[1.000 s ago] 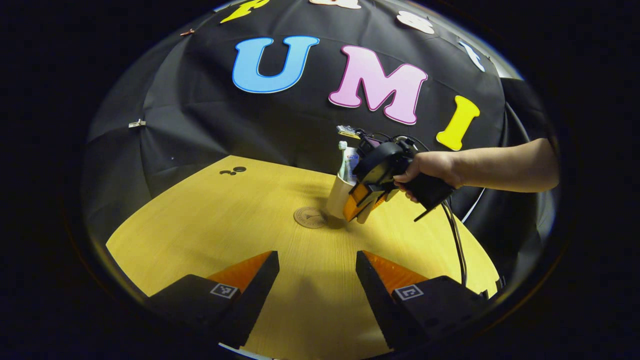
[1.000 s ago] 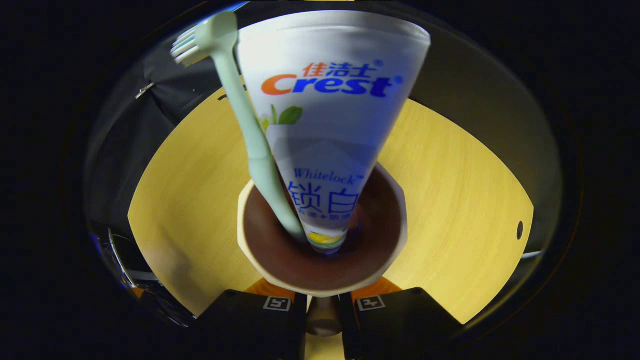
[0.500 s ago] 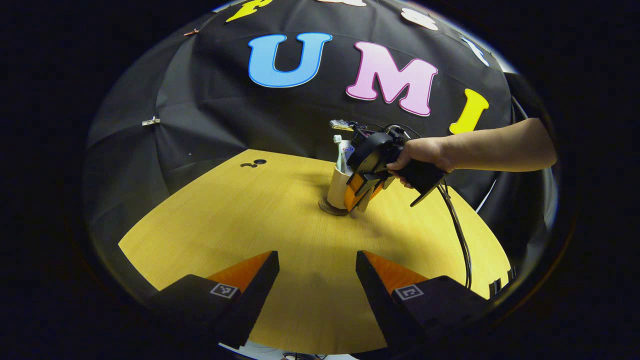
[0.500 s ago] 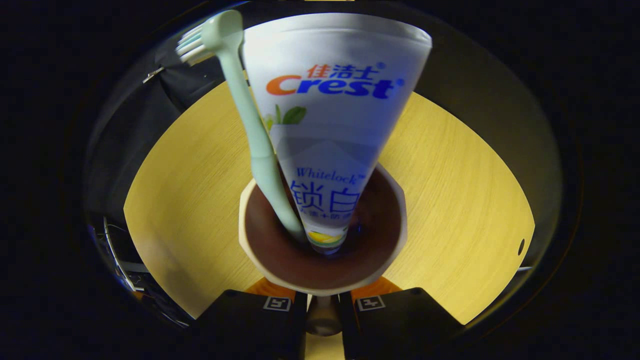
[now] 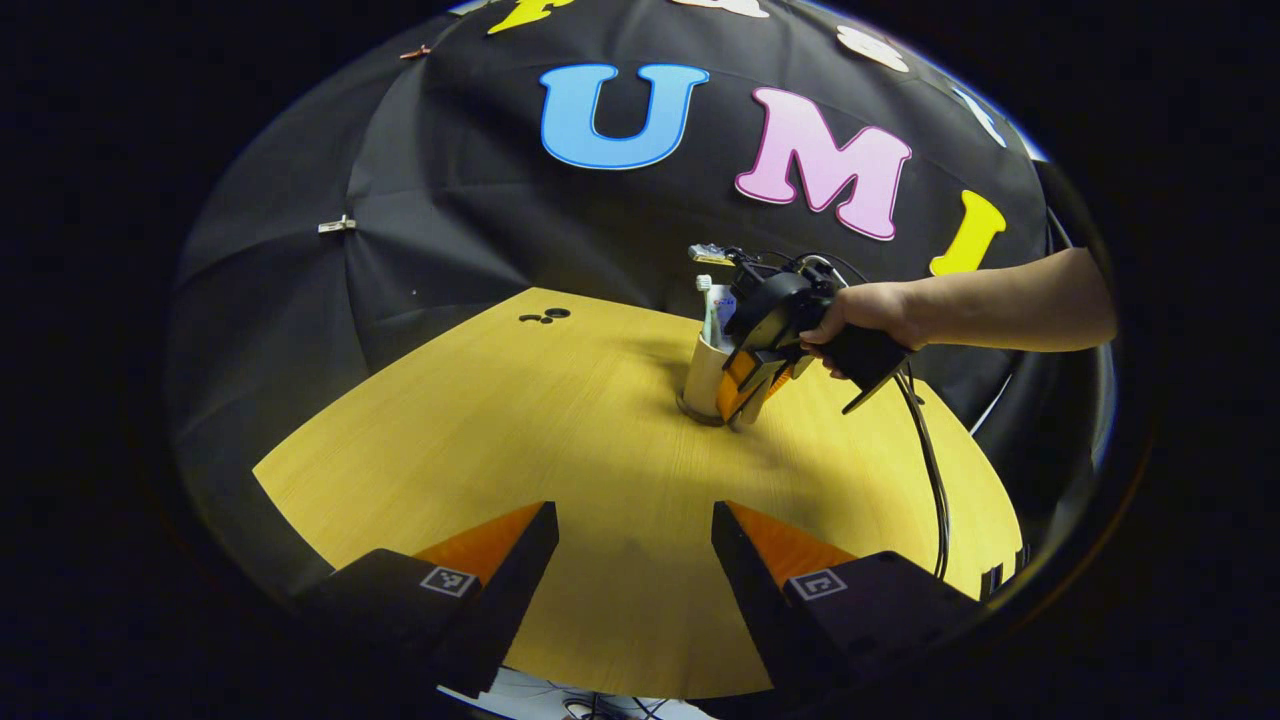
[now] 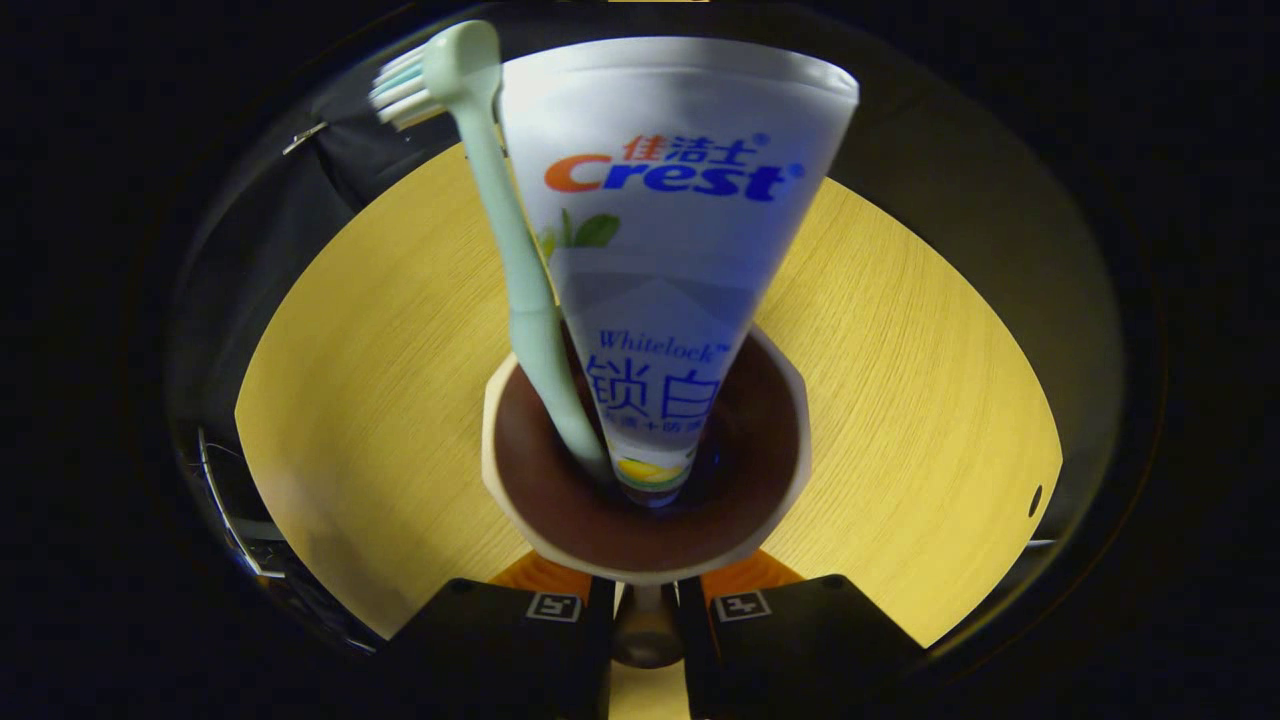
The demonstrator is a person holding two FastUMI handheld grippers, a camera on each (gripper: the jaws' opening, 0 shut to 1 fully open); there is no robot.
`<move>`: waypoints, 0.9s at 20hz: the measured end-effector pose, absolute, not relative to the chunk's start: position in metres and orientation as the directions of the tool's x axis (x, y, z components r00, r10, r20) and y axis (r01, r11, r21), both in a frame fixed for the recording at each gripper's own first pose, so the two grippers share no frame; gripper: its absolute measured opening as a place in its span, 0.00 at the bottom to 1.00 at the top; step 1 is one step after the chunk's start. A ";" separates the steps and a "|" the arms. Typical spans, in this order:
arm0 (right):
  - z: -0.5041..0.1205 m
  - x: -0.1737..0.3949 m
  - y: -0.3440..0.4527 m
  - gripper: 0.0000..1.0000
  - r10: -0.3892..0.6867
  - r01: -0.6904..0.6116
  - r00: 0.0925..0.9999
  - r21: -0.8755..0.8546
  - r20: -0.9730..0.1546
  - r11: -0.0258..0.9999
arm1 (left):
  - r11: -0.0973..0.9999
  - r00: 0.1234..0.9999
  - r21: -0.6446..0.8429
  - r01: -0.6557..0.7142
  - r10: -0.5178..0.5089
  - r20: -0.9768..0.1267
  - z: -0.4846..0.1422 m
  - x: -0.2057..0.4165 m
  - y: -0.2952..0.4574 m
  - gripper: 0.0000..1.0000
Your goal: Put the toothbrush and toothpaste on the desktop into the cup, then pick up the cup and place it on the coaster on the desktop.
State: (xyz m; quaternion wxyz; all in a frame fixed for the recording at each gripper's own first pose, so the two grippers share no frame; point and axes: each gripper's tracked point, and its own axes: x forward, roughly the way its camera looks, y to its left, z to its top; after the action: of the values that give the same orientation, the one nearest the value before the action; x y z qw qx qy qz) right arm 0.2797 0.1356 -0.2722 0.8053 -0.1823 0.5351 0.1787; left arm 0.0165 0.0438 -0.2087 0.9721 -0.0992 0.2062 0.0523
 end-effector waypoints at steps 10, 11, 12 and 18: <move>-0.199 0.248 0.124 1.00 0.138 -0.453 0.477 -0.109 -0.868 0.885 | 0.985 0.930 -0.147 -0.085 0.026 -0.366 -0.172 0.001 0.031 0.98; -0.189 0.240 0.121 1.00 0.143 -0.452 0.499 -0.116 -0.855 0.884 | 0.986 0.934 -0.148 -0.074 0.017 -0.357 -0.167 -0.001 0.027 0.98; -0.179 0.231 0.117 1.00 0.143 -0.443 0.525 -0.126 -0.839 0.888 | 0.987 0.938 -0.145 -0.066 0.012 -0.346 -0.161 -0.003 0.024 0.98; -0.106 0.169 0.093 0.99 0.163 -0.331 0.675 -0.097 -0.719 0.939 | 0.990 0.961 -0.142 0.010 -0.049 -0.273 -0.127 -0.019 0.003 0.98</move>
State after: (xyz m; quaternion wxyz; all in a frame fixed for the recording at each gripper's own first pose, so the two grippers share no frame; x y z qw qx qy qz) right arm 0.1693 0.0930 -0.1057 0.9086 -0.1103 0.3792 0.1360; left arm -0.0191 0.0030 -0.1269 0.9877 -0.0696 0.1393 -0.0149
